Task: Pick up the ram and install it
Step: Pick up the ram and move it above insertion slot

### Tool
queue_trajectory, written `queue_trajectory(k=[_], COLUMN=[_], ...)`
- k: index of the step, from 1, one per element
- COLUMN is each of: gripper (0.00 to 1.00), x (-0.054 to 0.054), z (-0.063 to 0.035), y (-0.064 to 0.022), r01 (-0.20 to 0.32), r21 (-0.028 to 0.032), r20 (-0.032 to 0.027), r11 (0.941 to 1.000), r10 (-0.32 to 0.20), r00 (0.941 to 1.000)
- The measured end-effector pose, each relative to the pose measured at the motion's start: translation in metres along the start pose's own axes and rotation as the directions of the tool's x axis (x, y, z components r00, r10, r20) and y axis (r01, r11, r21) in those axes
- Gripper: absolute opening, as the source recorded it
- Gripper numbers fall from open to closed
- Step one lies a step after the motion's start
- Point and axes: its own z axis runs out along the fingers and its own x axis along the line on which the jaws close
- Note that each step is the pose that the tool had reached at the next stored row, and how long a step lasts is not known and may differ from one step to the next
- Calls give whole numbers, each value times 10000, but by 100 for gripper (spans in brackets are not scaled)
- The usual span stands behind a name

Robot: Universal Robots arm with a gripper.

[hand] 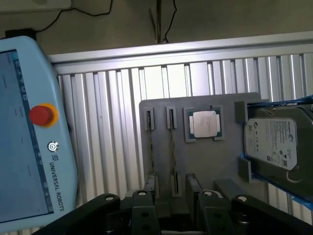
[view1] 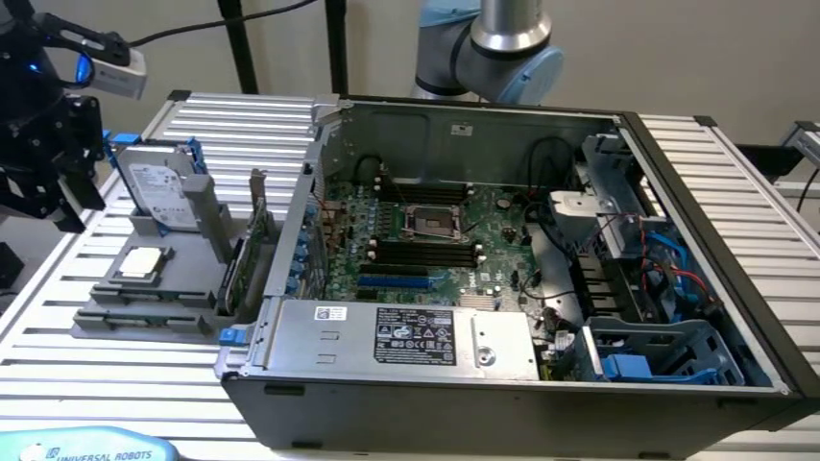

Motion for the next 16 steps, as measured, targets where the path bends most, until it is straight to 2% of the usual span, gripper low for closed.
queue_trajectory(k=[16], gripper=[38], x=[25], z=[291], y=[-33], r01=[0], r21=[0], r20=[0], r11=[10000], r10=[0], r00=[10000])
